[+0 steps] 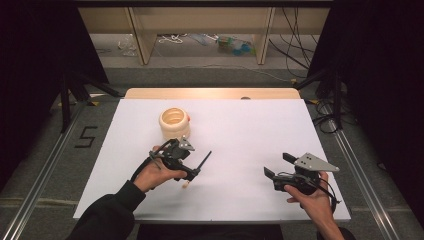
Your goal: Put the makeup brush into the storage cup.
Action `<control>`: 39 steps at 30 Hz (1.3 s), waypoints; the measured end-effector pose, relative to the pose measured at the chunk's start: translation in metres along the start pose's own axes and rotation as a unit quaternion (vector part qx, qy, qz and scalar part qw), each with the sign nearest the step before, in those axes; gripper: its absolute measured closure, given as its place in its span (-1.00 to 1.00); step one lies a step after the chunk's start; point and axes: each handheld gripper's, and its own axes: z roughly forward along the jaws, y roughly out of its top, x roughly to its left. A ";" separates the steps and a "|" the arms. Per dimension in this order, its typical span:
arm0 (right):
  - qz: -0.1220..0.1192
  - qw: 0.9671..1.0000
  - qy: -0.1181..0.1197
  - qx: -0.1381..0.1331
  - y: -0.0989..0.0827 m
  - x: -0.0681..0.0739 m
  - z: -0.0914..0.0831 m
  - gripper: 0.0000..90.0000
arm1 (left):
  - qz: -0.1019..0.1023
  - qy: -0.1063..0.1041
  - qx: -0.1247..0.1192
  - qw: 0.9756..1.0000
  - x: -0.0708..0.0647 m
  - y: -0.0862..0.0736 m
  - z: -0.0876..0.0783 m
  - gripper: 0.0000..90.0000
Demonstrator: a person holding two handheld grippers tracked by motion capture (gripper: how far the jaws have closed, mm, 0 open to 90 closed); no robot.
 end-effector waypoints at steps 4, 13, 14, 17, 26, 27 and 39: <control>0.002 1.000 0.002 0.005 0.000 0.000 -0.001 -0.64 | 0.008 -0.007 0.019 1.000 0.000 0.004 0.005 -0.52; -0.012 1.000 -0.005 0.004 0.001 0.000 0.000 -0.64 | 0.014 -0.012 0.051 0.999 0.002 0.006 0.017 -0.44; -0.007 1.000 0.000 0.011 0.001 0.000 -0.001 -0.64 | 0.011 -0.013 0.057 0.998 0.002 0.006 0.020 -0.43; -0.004 1.000 0.000 0.010 0.001 0.001 -0.001 -0.64 | 0.028 -0.016 0.076 0.997 0.004 0.008 0.022 -0.39; -0.010 1.000 0.000 0.010 0.001 0.001 0.000 -0.64 | 0.020 -0.019 0.097 0.995 0.006 0.013 0.029 -0.31; -0.010 1.000 0.000 0.010 0.001 0.001 0.000 -0.64 | 0.020 -0.019 0.097 0.995 0.006 0.013 0.029 -0.31; -0.012 1.000 0.005 0.014 0.001 0.002 0.001 -0.64 | 0.018 -0.031 0.128 0.991 0.006 0.017 0.038 -0.24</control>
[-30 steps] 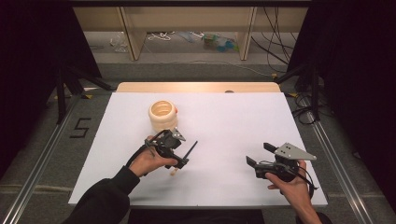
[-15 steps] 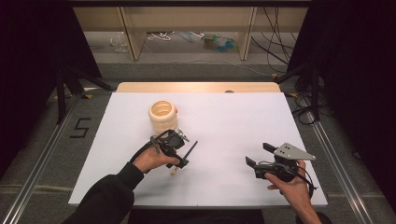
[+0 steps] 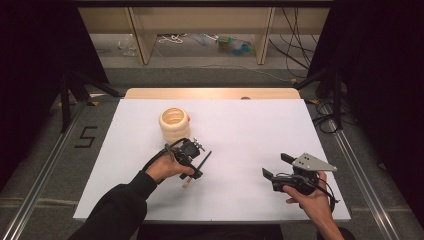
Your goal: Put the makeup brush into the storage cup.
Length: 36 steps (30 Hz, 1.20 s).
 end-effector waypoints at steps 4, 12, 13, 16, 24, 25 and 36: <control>0.000 1.000 0.000 0.000 0.000 0.000 0.000 -0.64 | 0.002 0.000 0.011 1.000 0.001 0.001 0.004 -0.17; -0.001 1.000 0.001 0.008 0.001 0.000 -0.001 -0.64 | 0.007 -0.002 0.022 1.000 0.000 0.006 0.003 -0.08; 0.001 1.000 0.002 0.002 0.000 0.001 0.000 -0.64 | 0.007 -0.003 0.025 1.000 0.001 0.006 0.003 -0.08; 0.000 1.000 0.003 0.002 0.000 0.001 0.000 -0.64 | -0.001 -0.005 0.027 1.000 0.002 0.006 0.004 -0.06; -0.008 1.000 0.002 -0.001 0.000 0.000 0.001 -0.64 | -0.005 -0.009 0.031 0.999 0.004 0.007 0.007 0.02; -0.008 1.000 0.002 -0.002 0.000 0.000 0.002 -0.64 | 0.003 -0.010 0.043 0.999 0.004 0.007 0.007 0.06; 0.002 1.000 0.011 -0.004 0.000 0.002 0.003 -0.64 | 0.008 -0.007 0.050 0.999 0.001 0.010 0.008 0.22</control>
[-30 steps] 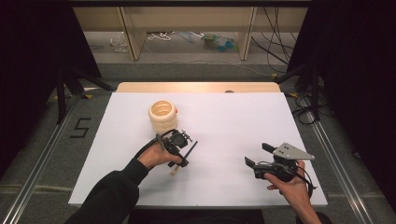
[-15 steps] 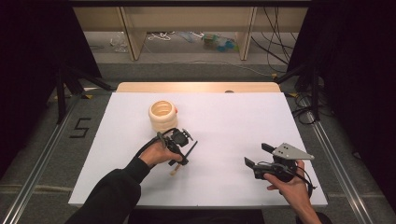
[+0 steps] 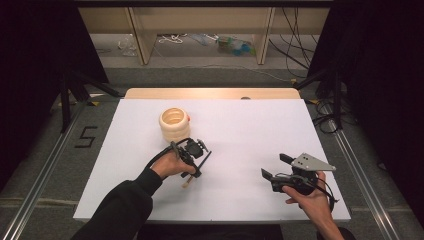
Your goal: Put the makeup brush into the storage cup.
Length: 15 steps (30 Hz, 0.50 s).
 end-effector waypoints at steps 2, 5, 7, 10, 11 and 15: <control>0.000 1.000 0.000 0.000 0.000 0.000 0.000 -0.64 | 0.000 0.000 0.001 1.000 0.000 0.000 0.000 0.27; 0.000 1.000 0.000 0.000 0.000 0.000 0.000 -0.64 | 0.000 0.001 0.003 1.000 -0.001 0.001 0.000 0.31; 0.000 1.000 0.001 0.000 0.000 0.000 0.000 -0.64 | 0.001 0.001 0.004 1.000 -0.001 0.001 0.000 0.35; 0.000 1.000 0.001 0.000 0.000 0.000 0.000 -0.64 | 0.001 0.001 0.004 1.000 0.000 0.001 0.000 0.42; 0.000 1.000 0.000 0.003 0.000 0.000 0.000 -0.64 | 0.000 0.002 0.007 1.000 -0.001 0.002 0.000 0.45; -0.001 1.000 0.000 0.002 0.000 0.000 0.000 -0.64 | 0.019 0.005 0.026 0.999 -0.001 0.004 -0.001 0.55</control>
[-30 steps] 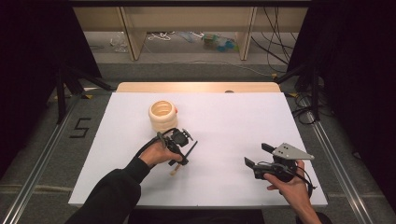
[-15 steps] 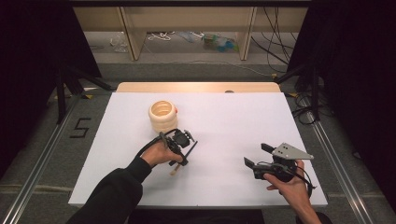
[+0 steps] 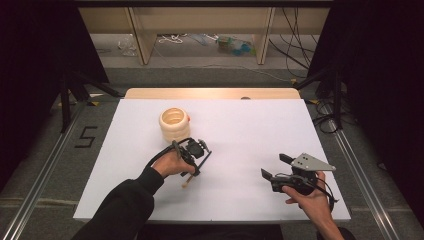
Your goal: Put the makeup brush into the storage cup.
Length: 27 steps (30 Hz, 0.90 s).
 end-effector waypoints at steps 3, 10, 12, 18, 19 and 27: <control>0.000 1.000 0.000 -0.002 0.000 0.000 0.000 -0.64 | 0.004 0.002 0.001 1.000 -0.001 0.001 0.001 0.61; 0.001 1.000 0.000 -0.002 0.000 0.000 0.000 -0.64 | 0.009 -0.005 0.015 1.000 -0.001 0.004 0.000 0.71; 0.001 1.000 0.001 0.001 0.000 0.000 0.000 -0.64 | 0.007 -0.006 0.014 1.000 0.001 0.004 0.001 0.75; -0.010 1.000 -0.005 0.004 0.000 -0.001 -0.001 -0.64 | 0.015 -0.005 0.022 1.000 0.002 0.006 0.001 0.83; -0.010 1.000 -0.005 0.004 0.000 -0.001 -0.001 -0.64 | 0.015 -0.005 0.022 1.000 0.002 0.006 0.001 0.84; -0.003 1.000 -0.001 0.005 0.000 0.000 -0.001 -0.64 | 0.036 0.003 0.032 0.999 -0.001 0.010 0.001 0.84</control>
